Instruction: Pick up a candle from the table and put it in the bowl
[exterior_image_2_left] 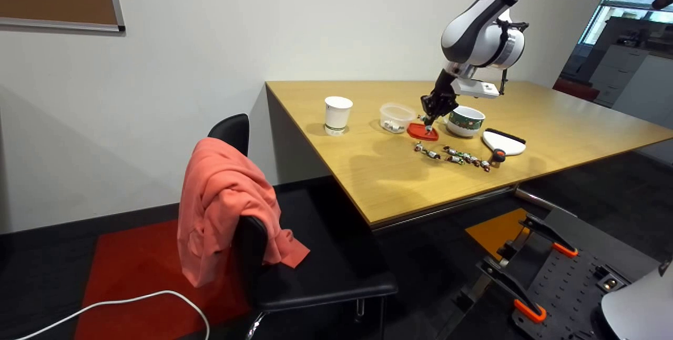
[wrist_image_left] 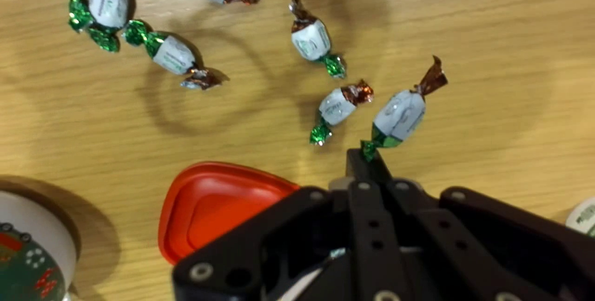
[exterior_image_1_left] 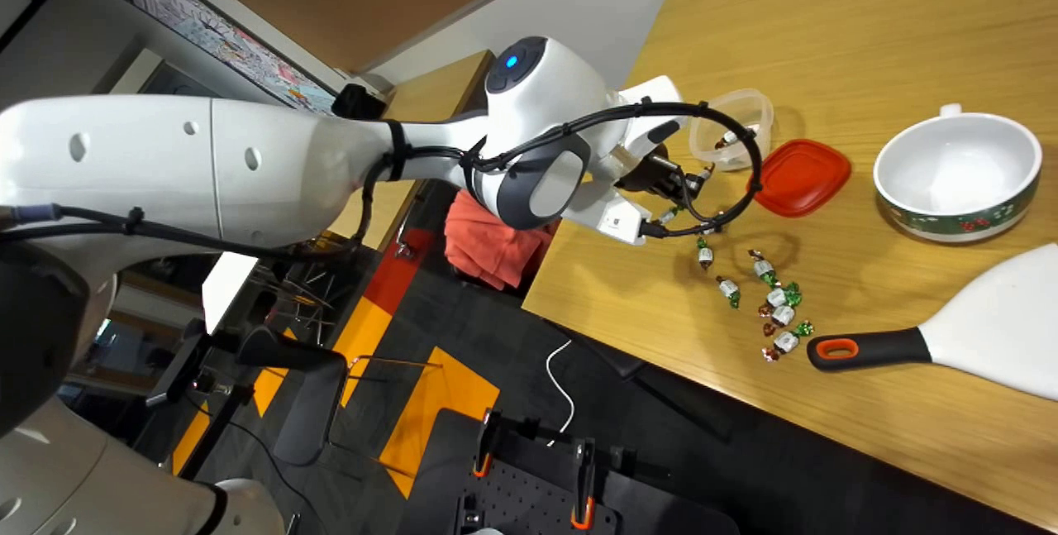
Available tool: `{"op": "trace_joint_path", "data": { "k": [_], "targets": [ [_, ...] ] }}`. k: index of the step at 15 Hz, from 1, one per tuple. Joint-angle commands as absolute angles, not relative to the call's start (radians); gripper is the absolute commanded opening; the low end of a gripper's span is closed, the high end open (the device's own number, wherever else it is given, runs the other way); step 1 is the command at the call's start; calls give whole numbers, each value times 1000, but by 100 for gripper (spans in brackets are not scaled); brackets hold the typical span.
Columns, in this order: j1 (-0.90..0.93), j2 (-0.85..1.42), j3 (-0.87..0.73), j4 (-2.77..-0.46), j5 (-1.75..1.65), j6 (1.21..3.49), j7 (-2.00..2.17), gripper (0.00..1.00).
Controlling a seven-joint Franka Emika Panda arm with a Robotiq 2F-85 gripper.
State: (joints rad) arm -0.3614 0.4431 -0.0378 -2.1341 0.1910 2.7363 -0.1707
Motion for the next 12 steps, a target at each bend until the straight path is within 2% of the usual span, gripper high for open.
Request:
{"op": "trace_joint_path", "data": {
  "k": [1,12],
  "targets": [
    [-337,427,-53,-2099,258,2723,-68,0],
    [-275,553,-141,-1794,254,2592,202,0]
  ]
}}
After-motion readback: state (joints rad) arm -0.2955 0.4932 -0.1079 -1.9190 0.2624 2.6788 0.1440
